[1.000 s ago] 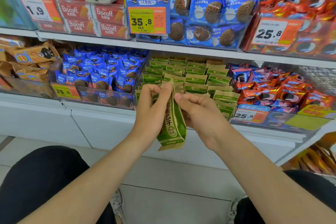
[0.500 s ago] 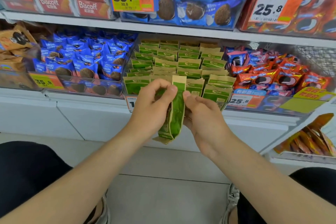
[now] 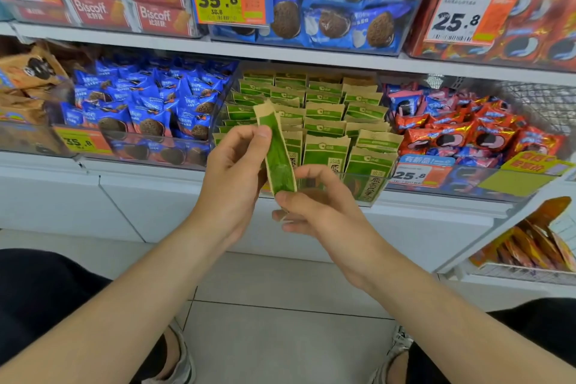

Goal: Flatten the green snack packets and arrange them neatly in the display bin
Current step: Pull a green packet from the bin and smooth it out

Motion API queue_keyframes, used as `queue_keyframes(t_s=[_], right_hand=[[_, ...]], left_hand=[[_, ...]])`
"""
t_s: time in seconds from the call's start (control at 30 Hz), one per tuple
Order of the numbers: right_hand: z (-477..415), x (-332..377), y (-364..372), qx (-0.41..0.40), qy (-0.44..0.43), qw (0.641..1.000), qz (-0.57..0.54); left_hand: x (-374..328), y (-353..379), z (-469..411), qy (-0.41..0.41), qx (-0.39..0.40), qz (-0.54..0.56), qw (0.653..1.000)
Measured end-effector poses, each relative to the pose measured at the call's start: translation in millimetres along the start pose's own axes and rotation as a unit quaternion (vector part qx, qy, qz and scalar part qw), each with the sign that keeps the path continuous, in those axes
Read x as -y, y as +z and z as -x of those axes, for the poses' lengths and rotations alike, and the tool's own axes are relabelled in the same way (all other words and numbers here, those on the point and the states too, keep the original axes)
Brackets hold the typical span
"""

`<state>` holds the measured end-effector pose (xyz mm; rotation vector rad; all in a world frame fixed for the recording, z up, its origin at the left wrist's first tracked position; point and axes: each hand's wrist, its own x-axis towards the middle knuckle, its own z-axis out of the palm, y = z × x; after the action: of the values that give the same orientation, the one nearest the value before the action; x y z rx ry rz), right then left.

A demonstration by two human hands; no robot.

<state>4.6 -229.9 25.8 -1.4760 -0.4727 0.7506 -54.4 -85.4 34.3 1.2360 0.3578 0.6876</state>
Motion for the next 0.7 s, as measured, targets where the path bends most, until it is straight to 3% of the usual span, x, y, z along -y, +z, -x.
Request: queue_keyframes(t_s=[0.13,0.27,0.53,0.7], right_hand=[[-5,3,0,-0.092,-0.134,0.986,0.022],[-8,-5,-4,-0.106,-0.220,0.966,0.083],[-15,-13,-6,-0.115,-0.237,0.962,0.074],[-14,-6,-11,-0.116,-0.227,0.962,0.094]], left_hand=[[1,0,7,-0.010,0.045,-0.096,0.994],[1,6,14,-0.004,0.053,-0.123,0.991],[-1,6,16,0.023,0.086,-0.124,0.988],[1,1,13,0.019,0.082,-0.180,0.980]])
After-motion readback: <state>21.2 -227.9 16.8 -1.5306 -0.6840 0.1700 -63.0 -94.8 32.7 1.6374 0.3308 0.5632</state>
